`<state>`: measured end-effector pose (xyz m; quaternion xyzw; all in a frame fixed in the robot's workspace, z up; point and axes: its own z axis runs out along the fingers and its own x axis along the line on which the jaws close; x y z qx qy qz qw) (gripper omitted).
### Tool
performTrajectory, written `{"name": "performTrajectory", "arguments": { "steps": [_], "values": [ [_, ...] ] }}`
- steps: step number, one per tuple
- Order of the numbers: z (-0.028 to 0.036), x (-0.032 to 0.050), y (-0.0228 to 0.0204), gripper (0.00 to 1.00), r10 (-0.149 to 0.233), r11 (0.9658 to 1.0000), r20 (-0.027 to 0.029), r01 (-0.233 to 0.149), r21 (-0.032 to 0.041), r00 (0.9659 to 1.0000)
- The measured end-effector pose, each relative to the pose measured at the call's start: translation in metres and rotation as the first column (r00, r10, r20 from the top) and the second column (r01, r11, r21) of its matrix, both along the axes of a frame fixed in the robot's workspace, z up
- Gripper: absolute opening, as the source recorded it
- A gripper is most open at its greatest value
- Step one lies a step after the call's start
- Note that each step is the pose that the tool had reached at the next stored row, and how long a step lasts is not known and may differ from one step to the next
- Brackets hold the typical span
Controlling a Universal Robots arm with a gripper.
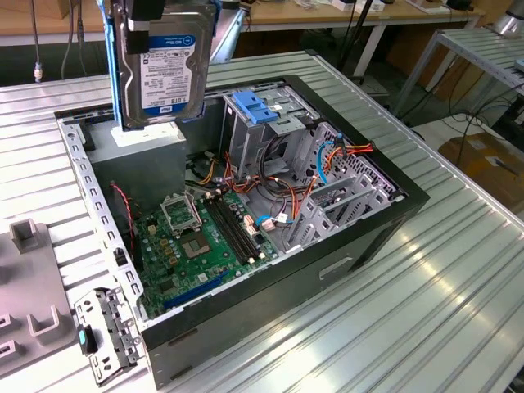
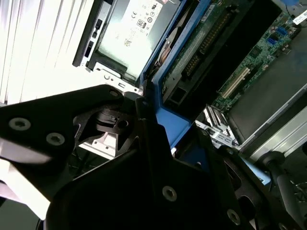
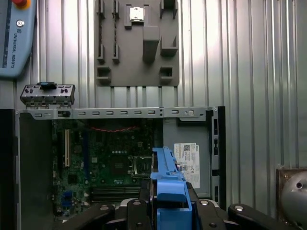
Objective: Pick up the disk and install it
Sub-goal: 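Pick up the disk, then insert the disk into the insertion slot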
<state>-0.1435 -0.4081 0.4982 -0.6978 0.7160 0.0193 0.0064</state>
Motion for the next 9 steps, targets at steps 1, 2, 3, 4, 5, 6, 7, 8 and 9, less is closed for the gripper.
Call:
{"name": "performTrajectory", "arguments": {
  "steps": [1,2,3,4,5,6,7,8,9],
  "values": [
    [-0.0001,0.0022,-0.0003,0.37,0.000,1.0000,0.0001,0.000,0.0001,1.0000],
    [-0.0002,0.0054,-0.0007,0.37,0.000,1.0000,0.0000,0.000,0.0000,1.0000],
    [-0.0003,0.0077,-0.0009,0.37,0.000,1.0000,0.0000,0.000,0.0000,1.0000],
    [-0.0005,0.0105,-0.0011,0.37,0.000,1.0000,0.0000,0.000,0.0000,1.0000],
    [-0.0007,0.0136,-0.0013,0.37,0.000,1.0000,0.0000,0.000,0.0000,1.0000],
    [-0.0007,0.0137,-0.0012,0.37,0.000,1.0000,0.0000,0.000,0.0001,1.0000],
    [-0.0007,0.0145,-0.0012,0.37,0.000,1.0000,0.0000,0.000,0.0000,1.0000],
    [-0.0007,0.0152,-0.0012,0.37,0.000,1.0000,0.0000,0.000,0.0000,1.0000],
    [-0.0007,0.0152,-0.0012,0.37,0.000,1.0000,0.0000,0.000,0.0000,1.0000]
  ]
}}
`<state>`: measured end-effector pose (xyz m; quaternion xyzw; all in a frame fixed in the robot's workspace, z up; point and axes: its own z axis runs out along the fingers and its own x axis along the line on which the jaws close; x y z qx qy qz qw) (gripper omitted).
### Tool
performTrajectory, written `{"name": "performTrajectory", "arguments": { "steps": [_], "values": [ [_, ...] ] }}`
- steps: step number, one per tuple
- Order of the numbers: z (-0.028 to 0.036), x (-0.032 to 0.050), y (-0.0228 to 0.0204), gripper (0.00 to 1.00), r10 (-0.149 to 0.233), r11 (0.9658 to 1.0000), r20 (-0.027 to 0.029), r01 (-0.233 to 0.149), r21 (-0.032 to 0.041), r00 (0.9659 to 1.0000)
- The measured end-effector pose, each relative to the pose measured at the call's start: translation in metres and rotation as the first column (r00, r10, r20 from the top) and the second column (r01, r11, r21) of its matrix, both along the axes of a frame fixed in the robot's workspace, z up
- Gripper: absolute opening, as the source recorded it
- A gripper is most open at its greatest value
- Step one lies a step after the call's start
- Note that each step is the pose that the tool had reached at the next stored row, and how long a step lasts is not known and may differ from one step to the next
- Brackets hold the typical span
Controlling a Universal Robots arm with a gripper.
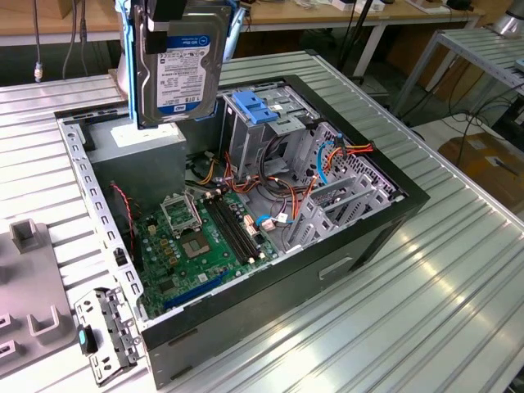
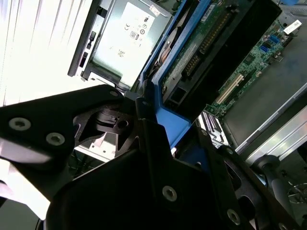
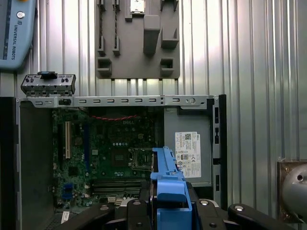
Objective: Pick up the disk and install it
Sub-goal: 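Insert the disk into the insertion slot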
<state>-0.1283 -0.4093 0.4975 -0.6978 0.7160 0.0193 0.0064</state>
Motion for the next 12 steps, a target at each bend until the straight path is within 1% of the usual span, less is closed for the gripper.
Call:
{"name": "performTrajectory", "arguments": {
  "steps": [4,6,10,12],
  "values": [
    [0.0000,0.0001,0.0000,0.37,0.000,1.0000,0.0000,0.000,0.0000,1.0000],
    [0.0000,0.0001,-0.0008,0.37,0.000,1.0000,0.0000,0.000,0.0000,1.0000],
    [-0.0001,0.0001,-0.0044,0.37,0.000,1.0000,0.0000,0.000,0.0000,1.0000],
    [-0.0001,0.0001,-0.0069,0.37,0.000,1.0000,0.0000,0.000,0.0000,1.0000]
  ]
}}
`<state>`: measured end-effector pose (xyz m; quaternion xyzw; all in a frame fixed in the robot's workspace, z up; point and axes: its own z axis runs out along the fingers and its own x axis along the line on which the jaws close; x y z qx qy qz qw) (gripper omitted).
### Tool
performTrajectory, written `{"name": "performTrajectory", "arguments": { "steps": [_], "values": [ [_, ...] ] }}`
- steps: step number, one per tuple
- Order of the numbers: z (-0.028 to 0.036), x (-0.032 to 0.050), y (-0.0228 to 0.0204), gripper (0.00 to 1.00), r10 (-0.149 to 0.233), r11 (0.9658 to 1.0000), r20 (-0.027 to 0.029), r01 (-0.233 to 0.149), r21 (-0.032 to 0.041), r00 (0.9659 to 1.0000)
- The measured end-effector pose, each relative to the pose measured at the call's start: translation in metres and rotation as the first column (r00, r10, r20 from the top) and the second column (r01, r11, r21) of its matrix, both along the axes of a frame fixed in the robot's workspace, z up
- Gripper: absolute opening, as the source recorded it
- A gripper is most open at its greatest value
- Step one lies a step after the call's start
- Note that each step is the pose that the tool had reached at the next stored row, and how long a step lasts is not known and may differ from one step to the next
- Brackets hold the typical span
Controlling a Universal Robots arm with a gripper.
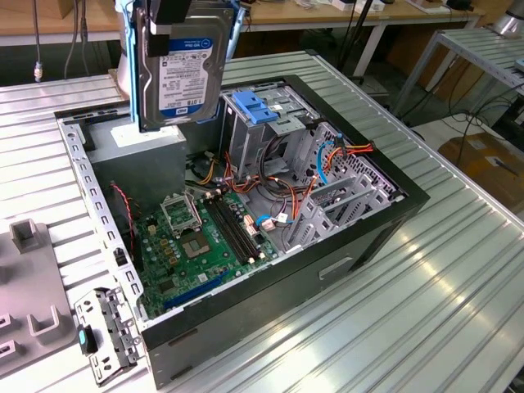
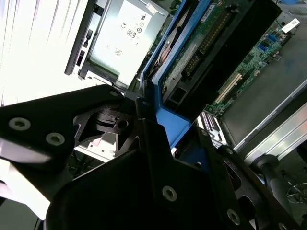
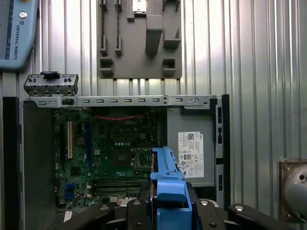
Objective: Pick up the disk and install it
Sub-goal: 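Insert the disk into the insertion slot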
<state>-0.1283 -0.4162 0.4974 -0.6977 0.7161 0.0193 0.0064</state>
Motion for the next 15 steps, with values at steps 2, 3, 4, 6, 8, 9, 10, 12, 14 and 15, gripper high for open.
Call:
{"name": "performTrajectory", "arguments": {
  "steps": [2,3,4,6,8,9,10,12,14,15],
  "values": [
    [0.0000,0.0000,-0.0022,0.37,0.000,1.0000,0.0000,0.000,0.0000,1.0000],
    [0.0000,0.0000,-0.0035,0.37,0.000,1.0000,0.0001,0.000,0.0001,1.0000],
    [0.0000,0.0000,-0.0059,0.37,0.000,1.0000,0.0000,0.000,0.0000,1.0000],
    [-0.0001,0.0000,-0.0099,0.37,0.000,1.0000,0.0001,0.000,0.0001,1.0000],
    [0.0000,0.0000,-0.0132,0.37,0.000,1.0000,0.0000,0.000,-0.0001,1.0000],
    [-0.0001,0.0000,-0.0148,0.37,0.000,1.0000,0.0000,0.000,0.0000,1.0000],
    [-0.0001,0.0000,-0.0162,0.37,0.000,1.0000,0.0000,0.000,0.0000,1.0000],
    [-0.0001,0.0000,-0.0197,0.37,0.000,1.0000,0.0001,0.000,0.0000,1.0000],
    [-0.0001,0.0000,-0.0228,0.37,0.000,1.0000,0.0000,0.000,0.0000,1.0000],
    [-0.0001,0.0000,-0.0243,0.37,0.000,1.0000,0.0000,0.000,0.0000,1.0000]
  ]
}}
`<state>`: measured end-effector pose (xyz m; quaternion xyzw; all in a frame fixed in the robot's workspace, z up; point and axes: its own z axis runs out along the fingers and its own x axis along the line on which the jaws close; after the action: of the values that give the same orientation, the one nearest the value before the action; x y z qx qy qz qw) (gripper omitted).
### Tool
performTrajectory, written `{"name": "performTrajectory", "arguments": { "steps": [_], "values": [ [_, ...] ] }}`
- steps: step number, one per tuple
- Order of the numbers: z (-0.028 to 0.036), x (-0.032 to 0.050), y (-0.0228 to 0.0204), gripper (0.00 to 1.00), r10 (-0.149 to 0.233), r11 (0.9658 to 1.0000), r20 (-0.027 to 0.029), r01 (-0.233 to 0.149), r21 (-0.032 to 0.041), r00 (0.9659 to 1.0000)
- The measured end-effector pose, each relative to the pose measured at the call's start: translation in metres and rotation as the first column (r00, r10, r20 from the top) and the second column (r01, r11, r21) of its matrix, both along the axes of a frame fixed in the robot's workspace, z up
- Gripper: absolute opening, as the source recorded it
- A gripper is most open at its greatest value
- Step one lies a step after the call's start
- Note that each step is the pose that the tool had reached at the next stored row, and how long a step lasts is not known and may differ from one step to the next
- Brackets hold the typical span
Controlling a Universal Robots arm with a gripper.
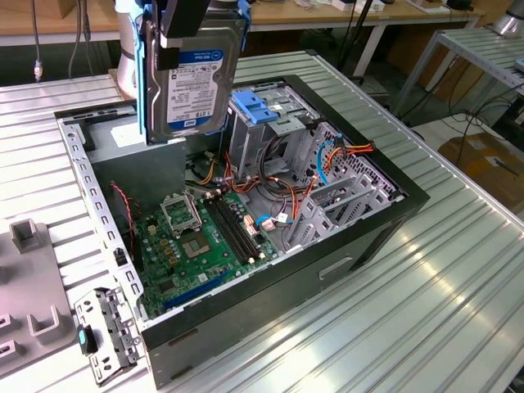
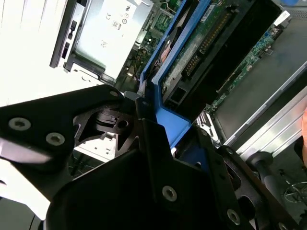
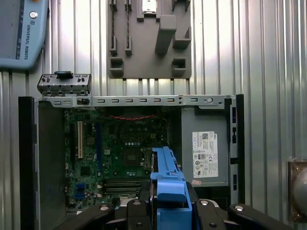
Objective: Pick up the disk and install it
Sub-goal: 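Insert the disk into the insertion slot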
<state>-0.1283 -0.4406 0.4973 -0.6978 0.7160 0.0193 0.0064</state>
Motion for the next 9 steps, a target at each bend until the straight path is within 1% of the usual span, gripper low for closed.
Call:
{"name": "performTrajectory", "arguments": {
  "steps": [3,4,9],
  "values": [
    [-0.0001,0.0007,-0.0033,0.37,0.000,1.0000,0.0001,0.000,0.0001,1.0000],
    [-0.0003,0.0023,-0.0045,0.37,0.000,1.0000,0.0001,0.000,0.0001,1.0000],
    [-0.0005,0.0089,-0.0059,0.37,0.000,1.0000,0.0000,0.000,0.0000,1.0000]
  ]
}}
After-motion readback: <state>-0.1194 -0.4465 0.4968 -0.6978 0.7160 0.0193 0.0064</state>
